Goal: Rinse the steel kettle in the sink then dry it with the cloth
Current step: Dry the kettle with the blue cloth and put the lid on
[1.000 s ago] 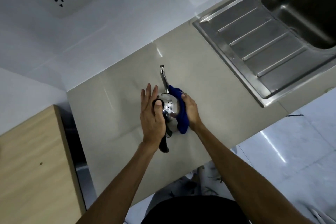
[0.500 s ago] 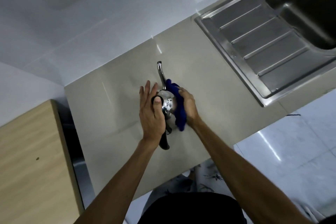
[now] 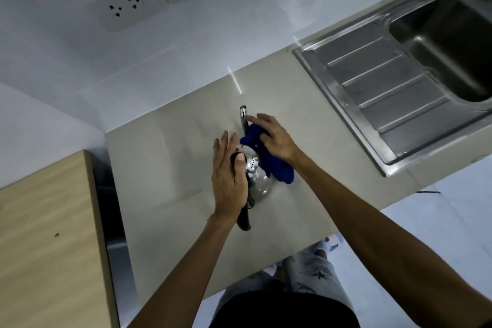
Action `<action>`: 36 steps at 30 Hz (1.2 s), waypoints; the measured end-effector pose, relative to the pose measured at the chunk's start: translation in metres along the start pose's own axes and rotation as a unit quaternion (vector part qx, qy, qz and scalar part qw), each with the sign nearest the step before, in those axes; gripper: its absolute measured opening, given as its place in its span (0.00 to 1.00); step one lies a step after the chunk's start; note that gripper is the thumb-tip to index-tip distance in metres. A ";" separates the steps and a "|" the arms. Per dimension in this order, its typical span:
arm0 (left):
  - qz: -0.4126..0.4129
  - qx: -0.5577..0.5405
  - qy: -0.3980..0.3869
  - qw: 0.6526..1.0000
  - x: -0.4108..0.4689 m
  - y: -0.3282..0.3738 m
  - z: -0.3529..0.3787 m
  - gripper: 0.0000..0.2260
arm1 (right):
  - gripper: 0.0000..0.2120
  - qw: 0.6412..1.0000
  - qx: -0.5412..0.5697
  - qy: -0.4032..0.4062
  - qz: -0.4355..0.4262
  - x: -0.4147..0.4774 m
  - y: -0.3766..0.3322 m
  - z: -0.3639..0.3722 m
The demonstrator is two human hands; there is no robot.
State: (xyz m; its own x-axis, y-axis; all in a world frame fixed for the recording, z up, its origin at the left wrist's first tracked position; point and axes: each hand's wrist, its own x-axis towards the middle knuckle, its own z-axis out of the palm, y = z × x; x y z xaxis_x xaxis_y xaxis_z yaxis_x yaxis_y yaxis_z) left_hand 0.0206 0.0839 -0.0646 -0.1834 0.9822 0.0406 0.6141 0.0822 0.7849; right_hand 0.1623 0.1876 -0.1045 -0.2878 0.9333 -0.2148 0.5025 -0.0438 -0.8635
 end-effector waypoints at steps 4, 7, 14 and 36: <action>-0.013 -0.003 -0.014 1.000 0.000 0.005 -0.003 0.30 | 0.30 0.993 -0.011 -0.119 -0.008 0.014 -0.010 -0.022; 0.018 0.005 -0.056 0.998 0.006 0.002 -0.009 0.31 | 0.29 0.995 0.030 -0.099 0.010 0.005 -0.004 -0.032; 0.182 0.222 -0.112 0.951 0.043 -0.011 -0.034 0.31 | 0.24 0.999 0.026 0.035 -0.023 -0.055 0.034 -0.052; -0.050 -0.020 -0.048 0.997 0.046 -0.019 -0.046 0.27 | 0.27 0.909 0.345 0.223 0.077 -0.125 0.015 0.052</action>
State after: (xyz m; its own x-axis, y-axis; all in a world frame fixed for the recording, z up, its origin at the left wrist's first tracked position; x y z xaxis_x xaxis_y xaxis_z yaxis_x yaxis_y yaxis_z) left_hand -0.0352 0.1200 -0.0489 -0.1675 0.9811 -0.0972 0.5651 0.1764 0.8059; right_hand 0.1631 0.0512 -0.1140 0.1781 0.9423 -0.2834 -0.1654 -0.2553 -0.9526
